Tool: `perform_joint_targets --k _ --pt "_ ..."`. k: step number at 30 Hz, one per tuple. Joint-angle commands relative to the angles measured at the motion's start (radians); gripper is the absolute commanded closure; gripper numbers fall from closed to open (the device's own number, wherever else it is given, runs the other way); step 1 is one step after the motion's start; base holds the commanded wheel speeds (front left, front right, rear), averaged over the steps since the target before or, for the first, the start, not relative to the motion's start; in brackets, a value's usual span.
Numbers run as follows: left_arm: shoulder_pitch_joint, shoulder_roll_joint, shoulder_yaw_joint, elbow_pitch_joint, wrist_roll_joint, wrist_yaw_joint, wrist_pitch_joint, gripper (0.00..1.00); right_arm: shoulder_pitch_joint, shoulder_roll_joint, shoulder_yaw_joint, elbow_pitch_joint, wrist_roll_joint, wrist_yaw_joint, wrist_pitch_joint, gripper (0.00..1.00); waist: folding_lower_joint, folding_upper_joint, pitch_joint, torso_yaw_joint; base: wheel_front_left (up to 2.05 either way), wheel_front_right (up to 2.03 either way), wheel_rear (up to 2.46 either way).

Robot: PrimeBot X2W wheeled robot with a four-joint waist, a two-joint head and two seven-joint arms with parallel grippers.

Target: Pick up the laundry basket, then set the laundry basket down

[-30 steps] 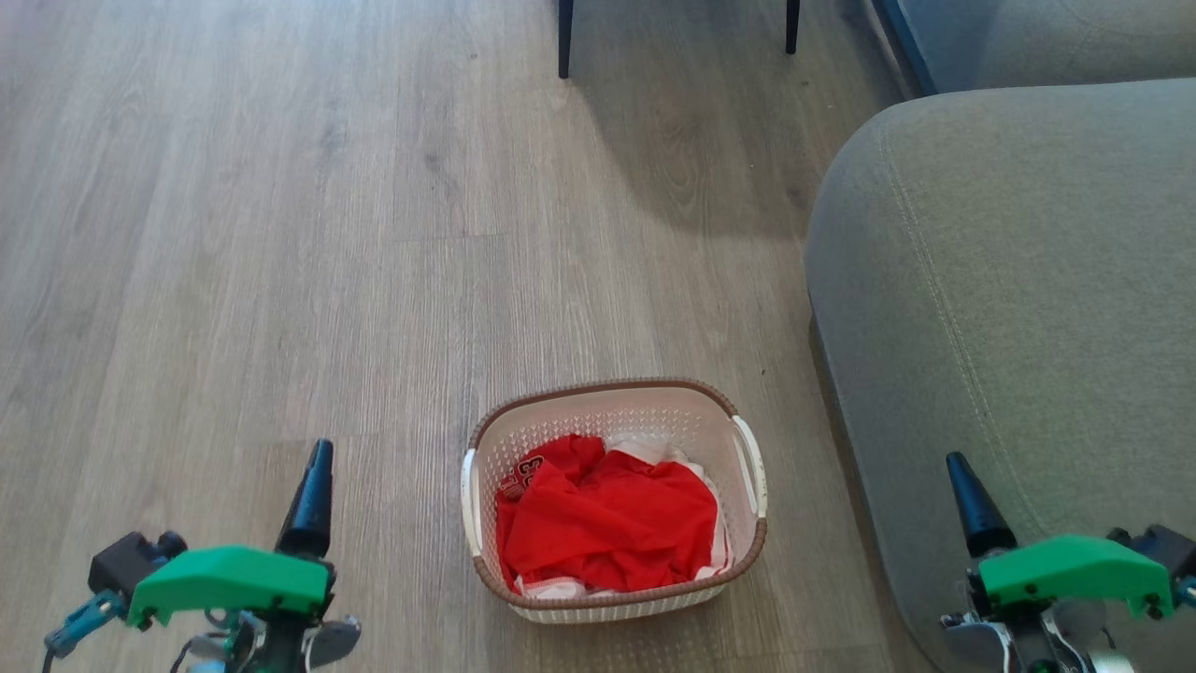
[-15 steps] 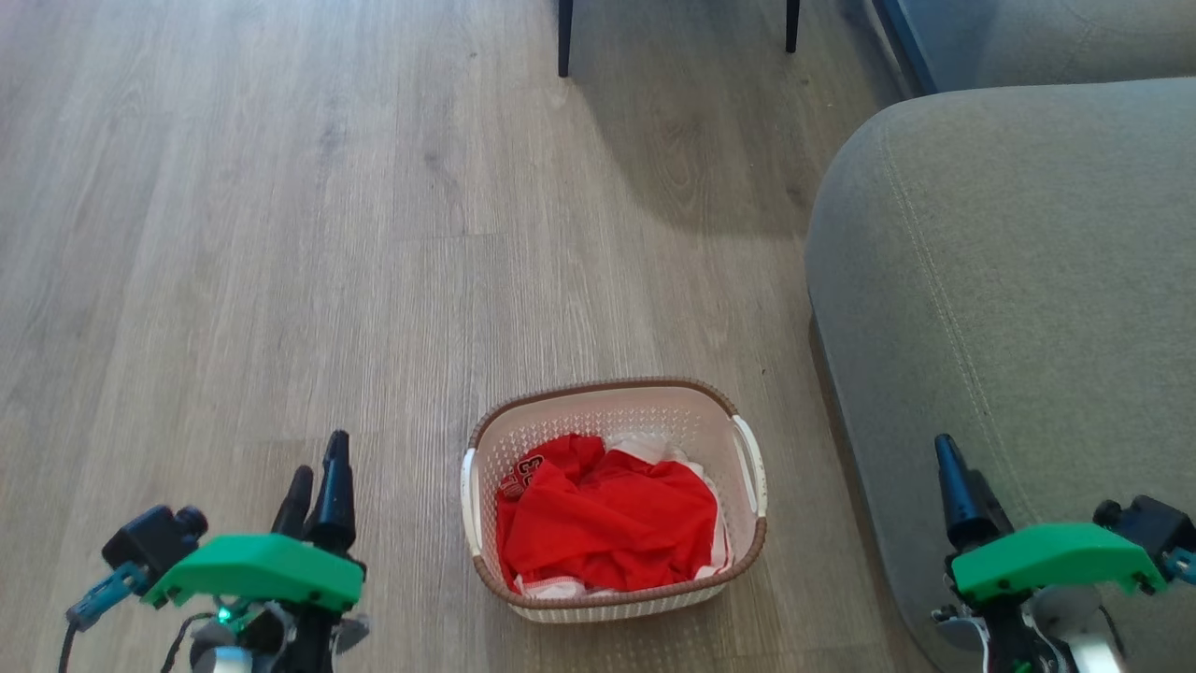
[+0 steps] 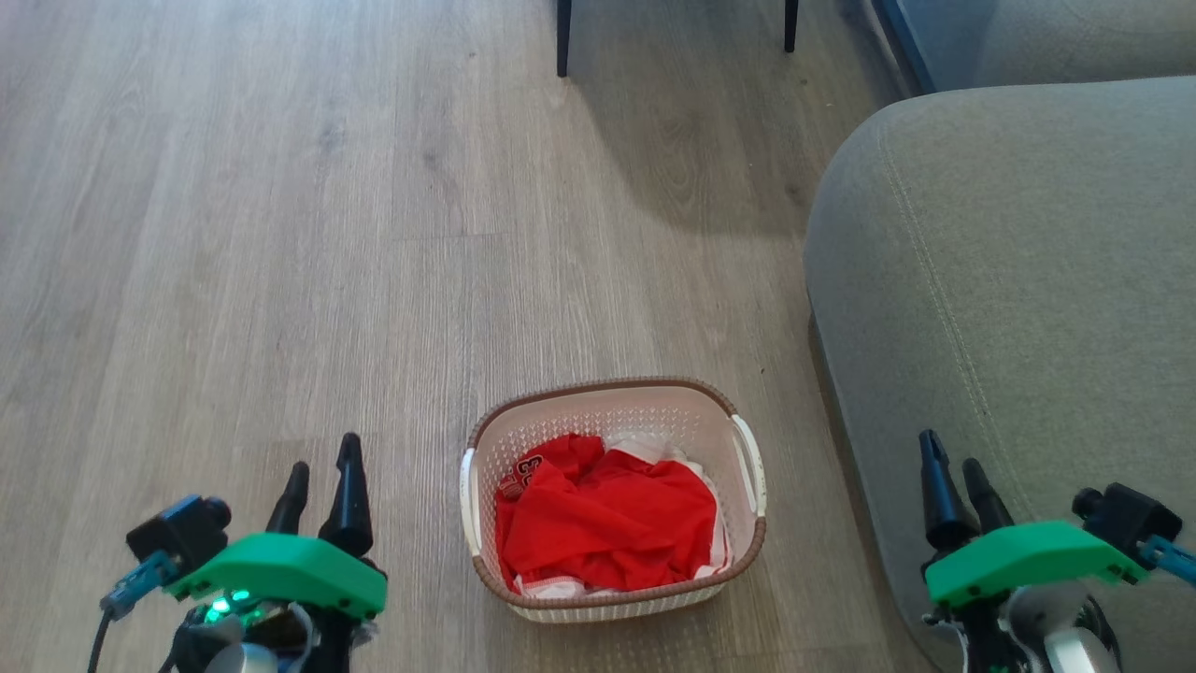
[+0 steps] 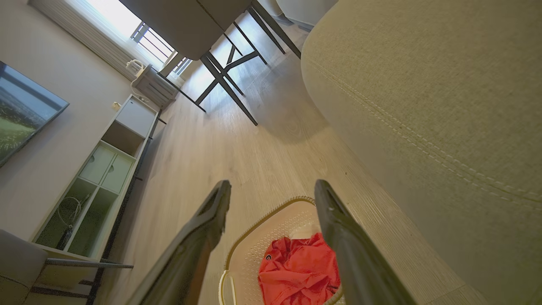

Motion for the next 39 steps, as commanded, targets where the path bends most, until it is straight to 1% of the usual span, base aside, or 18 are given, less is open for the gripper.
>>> perform_joint_targets --k 1,8,19,39 --pt "-0.025 0.017 0.012 -0.045 0.041 0.008 -0.015 0.0 -0.04 -0.013 0.022 -0.037 -0.04 -0.001 -0.014 0.0 0.0 0.0 0.0 0.0 0.0 0.0 0.0" --pt "-0.016 0.024 -0.011 -0.052 0.137 0.03 -0.039 0.0 -0.038 -0.014 0.043 -0.041 -0.148 -0.001 -0.038 0.0 0.0 0.0 -0.002 0.0 0.0 0.0 0.0" --pt "0.002 0.03 -0.037 -0.062 0.269 0.054 -0.071 0.0 -0.032 -0.016 0.069 -0.054 -0.283 -0.001 -0.07 0.0 0.0 0.0 -0.011 0.001 0.0 0.0 0.0" --pt "0.034 0.022 -0.046 -0.054 0.477 0.075 -0.127 0.0 -0.022 -0.018 0.11 -0.071 -0.508 -0.001 -0.125 0.0 0.0 0.0 -0.02 -0.004 0.0 0.0 0.0"
